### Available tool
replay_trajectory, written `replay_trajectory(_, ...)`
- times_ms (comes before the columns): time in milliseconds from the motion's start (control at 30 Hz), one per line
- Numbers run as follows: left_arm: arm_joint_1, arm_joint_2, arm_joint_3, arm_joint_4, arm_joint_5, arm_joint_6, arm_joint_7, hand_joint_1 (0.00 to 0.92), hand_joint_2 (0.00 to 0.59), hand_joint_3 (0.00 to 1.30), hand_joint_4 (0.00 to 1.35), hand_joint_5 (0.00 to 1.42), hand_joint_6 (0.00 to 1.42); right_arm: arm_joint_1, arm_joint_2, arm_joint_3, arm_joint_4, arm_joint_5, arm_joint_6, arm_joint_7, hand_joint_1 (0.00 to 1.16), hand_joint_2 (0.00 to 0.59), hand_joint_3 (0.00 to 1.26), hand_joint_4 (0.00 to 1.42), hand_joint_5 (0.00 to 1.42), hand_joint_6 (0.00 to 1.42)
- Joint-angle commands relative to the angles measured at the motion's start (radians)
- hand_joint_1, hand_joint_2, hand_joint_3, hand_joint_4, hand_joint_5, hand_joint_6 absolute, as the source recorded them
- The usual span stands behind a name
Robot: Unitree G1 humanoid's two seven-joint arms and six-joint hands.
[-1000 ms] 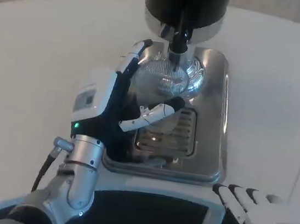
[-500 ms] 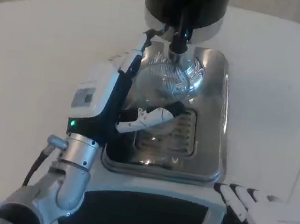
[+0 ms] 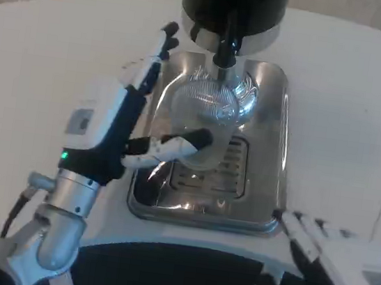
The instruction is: Grasp the cup under the faucet to collect the drink, then remove the cup.
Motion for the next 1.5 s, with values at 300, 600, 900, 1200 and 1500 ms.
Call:
replay_trajectory(300,0.154,0.142,0.062,-0.133,0.001,-0.007,-0.075,0.039,0.043,0.05,0.00,0.21,0.26,-0.052,0.026,-0.067,-0.015,0.102,0.045,-0.044,0.05,0.506,0.00,0.00,0.00,0.00)
replay_trajectory(600,0.269,0.202,0.088,-0.217,0.001,0.036,-0.152,0.044,0.057,0.08,0.07,0.22,0.28,-0.090,0.045,-0.062,-0.015,0.117,0.088,-0.049,0.06,0.503,0.00,0.00,0.00,0.00)
replay_trajectory(900,0.419,0.243,0.139,-0.351,-0.012,0.107,-0.231,0.064,0.077,0.09,0.08,0.21,0.28,-0.341,0.033,-0.047,0.012,0.116,0.320,0.020,0.06,0.496,0.00,0.00,0.00,0.00)
replay_trajectory(1200,0.530,0.299,0.147,-0.457,-0.006,0.097,-0.329,0.068,0.081,0.10,0.06,0.16,0.25,-0.598,0.012,-0.025,0.144,0.158,0.509,-0.020,0.01,0.489,0.00,0.00,0.00,0.00)
replay_trajectory(1500,0.609,0.342,0.162,-0.521,0.001,0.056,-0.376,0.058,0.084,0.10,0.05,0.16,0.25,-0.640,0.000,0.035,0.207,0.213,0.540,-0.114,0.00,0.487,0.00,0.00,0.00,0.00)
